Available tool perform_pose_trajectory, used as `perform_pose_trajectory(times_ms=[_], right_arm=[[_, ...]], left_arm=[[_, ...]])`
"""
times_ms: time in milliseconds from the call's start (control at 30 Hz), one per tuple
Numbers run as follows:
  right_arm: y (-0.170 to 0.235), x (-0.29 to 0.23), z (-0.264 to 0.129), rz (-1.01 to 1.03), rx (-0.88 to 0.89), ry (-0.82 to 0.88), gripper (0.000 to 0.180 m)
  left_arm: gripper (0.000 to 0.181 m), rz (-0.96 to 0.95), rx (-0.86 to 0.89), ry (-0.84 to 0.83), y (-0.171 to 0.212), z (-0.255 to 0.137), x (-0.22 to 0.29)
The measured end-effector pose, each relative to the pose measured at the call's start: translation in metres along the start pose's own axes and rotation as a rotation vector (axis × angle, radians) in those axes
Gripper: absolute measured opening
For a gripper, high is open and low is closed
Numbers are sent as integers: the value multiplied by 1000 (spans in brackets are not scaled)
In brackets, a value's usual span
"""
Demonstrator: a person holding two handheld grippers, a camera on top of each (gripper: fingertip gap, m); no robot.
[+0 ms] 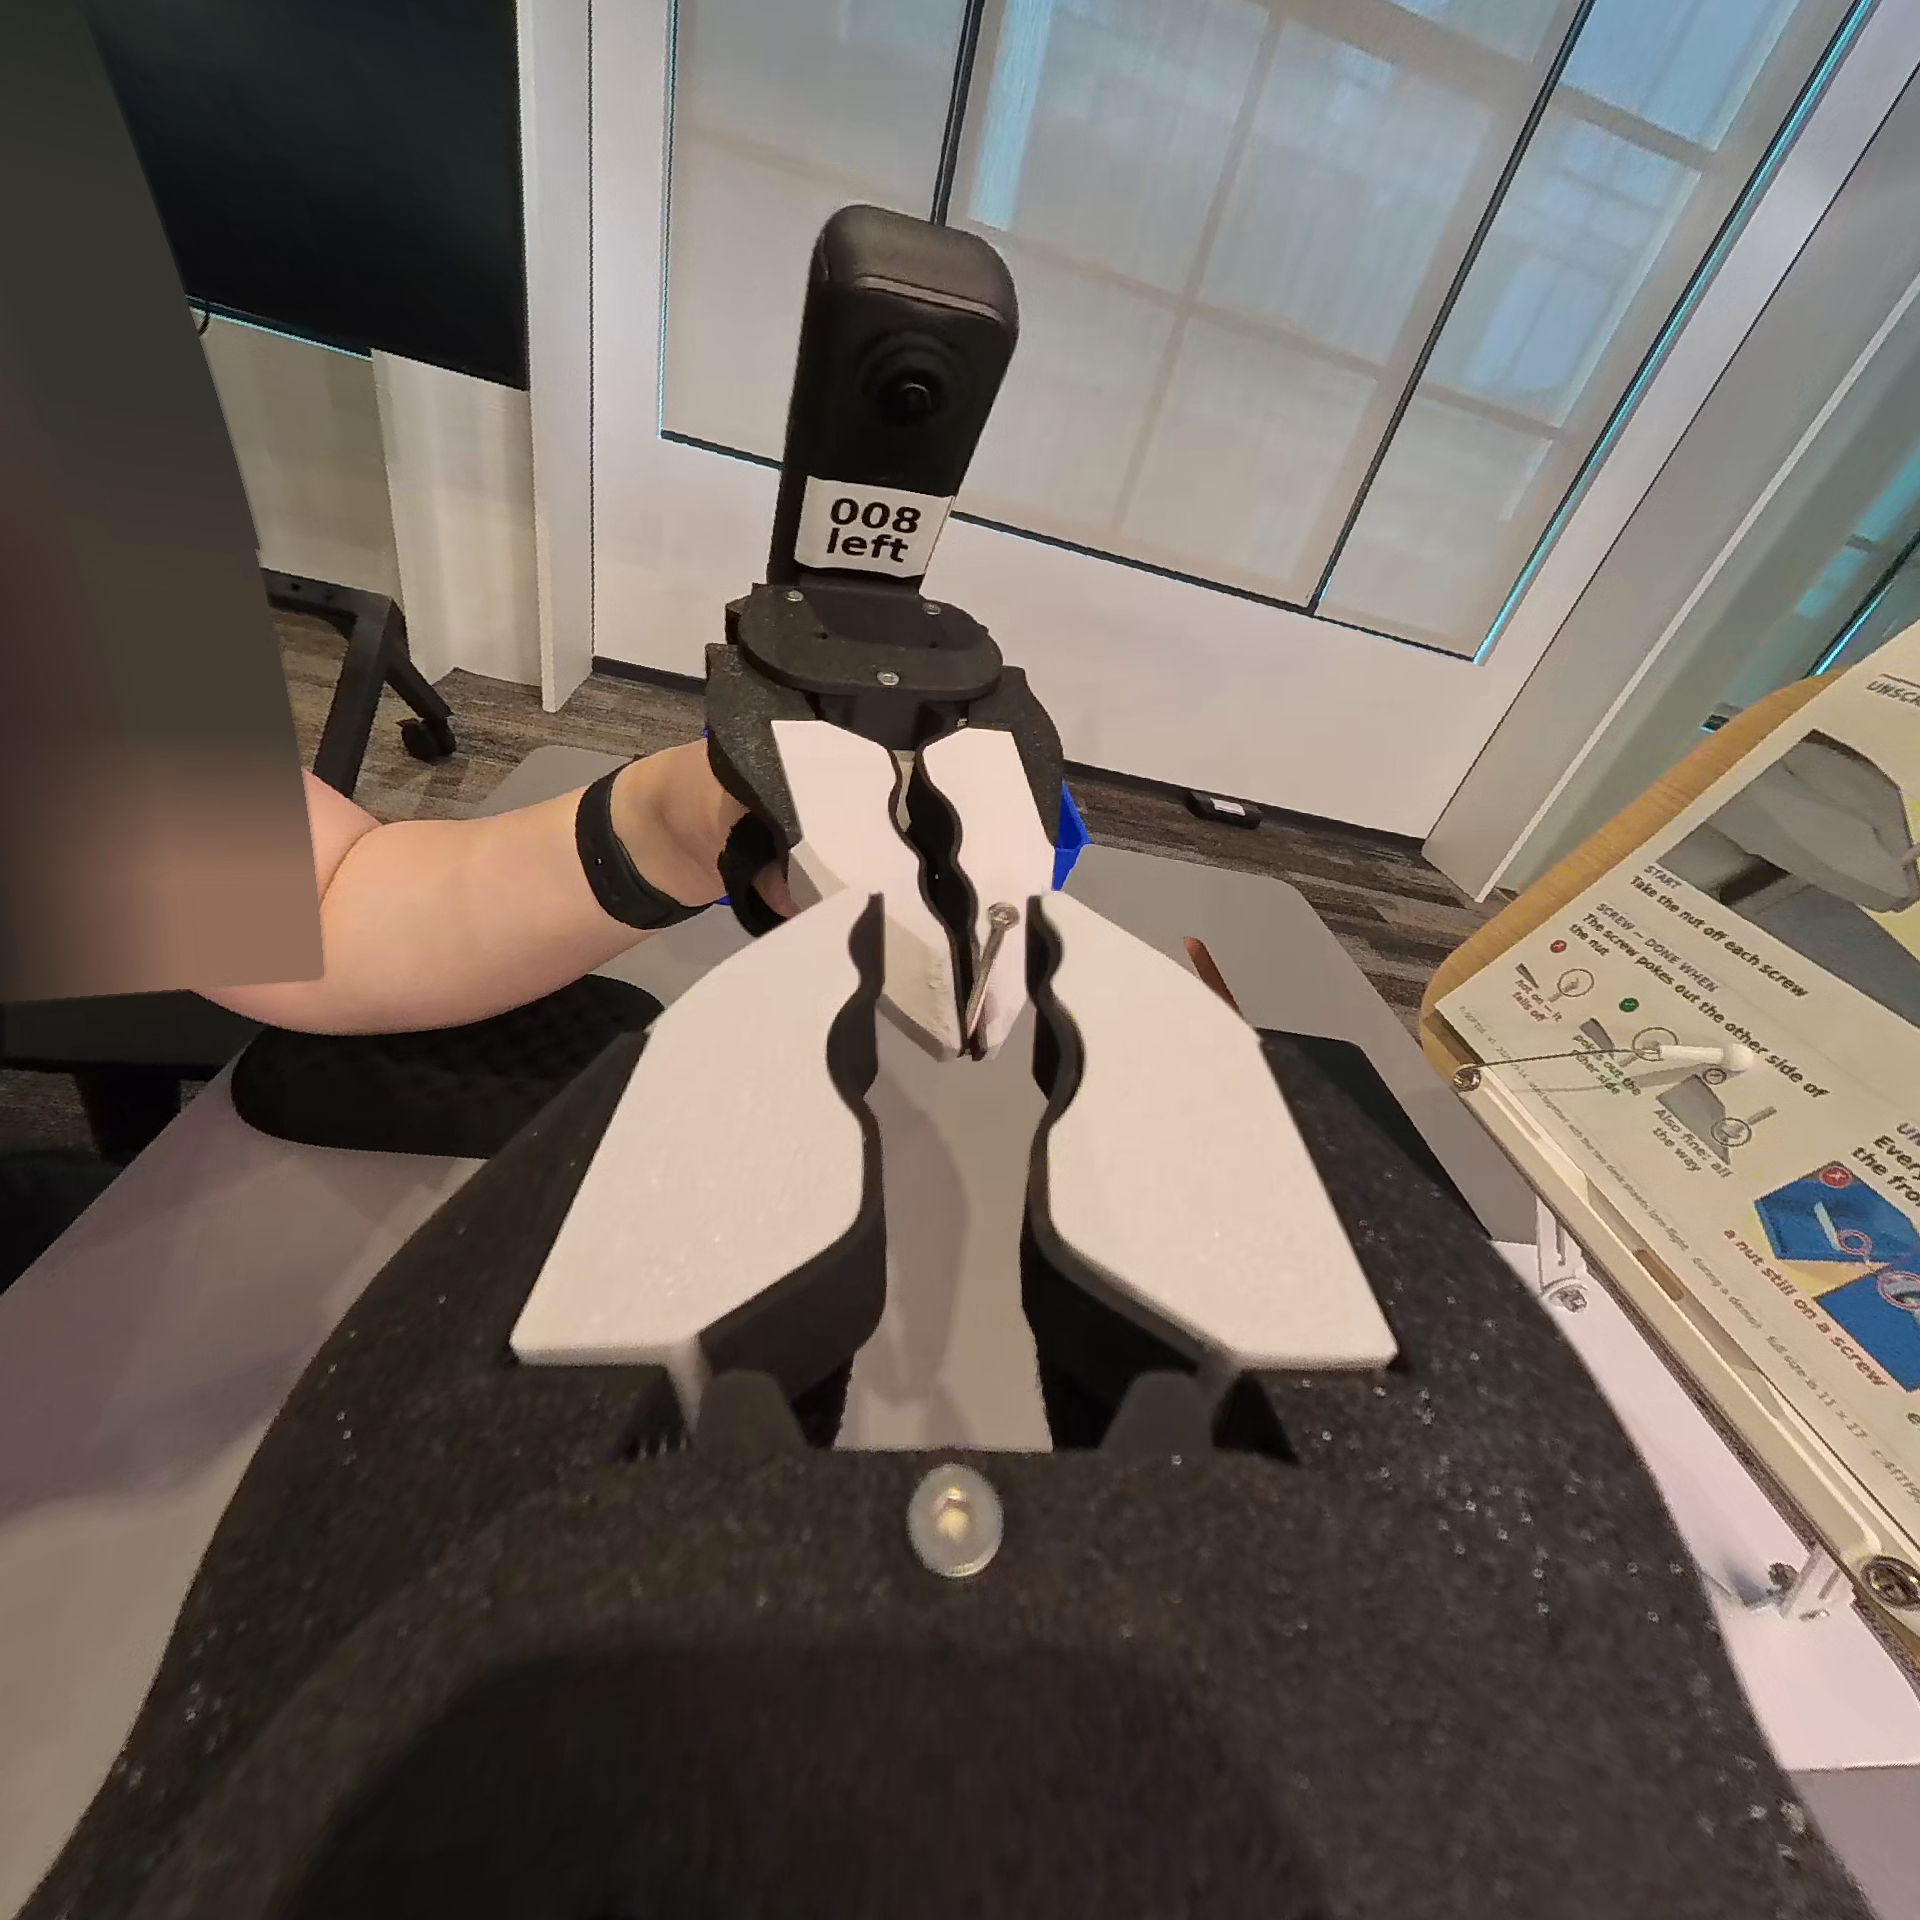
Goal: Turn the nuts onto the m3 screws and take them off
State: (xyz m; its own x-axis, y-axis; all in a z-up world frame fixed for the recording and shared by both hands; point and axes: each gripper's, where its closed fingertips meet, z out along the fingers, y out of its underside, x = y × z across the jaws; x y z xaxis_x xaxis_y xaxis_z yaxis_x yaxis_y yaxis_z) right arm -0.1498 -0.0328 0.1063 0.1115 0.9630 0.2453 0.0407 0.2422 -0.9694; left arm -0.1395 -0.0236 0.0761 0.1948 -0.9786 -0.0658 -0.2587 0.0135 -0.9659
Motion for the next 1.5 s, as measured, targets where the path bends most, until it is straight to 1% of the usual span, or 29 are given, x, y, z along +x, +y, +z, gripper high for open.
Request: perform_pose_trajectory(times_ms=[867, 967, 1267, 1500], right_arm=[[-1, -2, -3, -3, -8, -8, 23], [-3, 1, -2, -6, 4, 14, 24], [-1, -3, -3, -11, -15, -5, 24], [-4, 1, -2, -19, 6, 19, 25]], left_arm=[[2, -10, 7, -7, -1, -3, -2], [2, -7, 4, -3, -1, -3, -1], [2, -11, 5, -4, -1, -4, -1], [2, -8, 1, 3, -1, -2, 1]])
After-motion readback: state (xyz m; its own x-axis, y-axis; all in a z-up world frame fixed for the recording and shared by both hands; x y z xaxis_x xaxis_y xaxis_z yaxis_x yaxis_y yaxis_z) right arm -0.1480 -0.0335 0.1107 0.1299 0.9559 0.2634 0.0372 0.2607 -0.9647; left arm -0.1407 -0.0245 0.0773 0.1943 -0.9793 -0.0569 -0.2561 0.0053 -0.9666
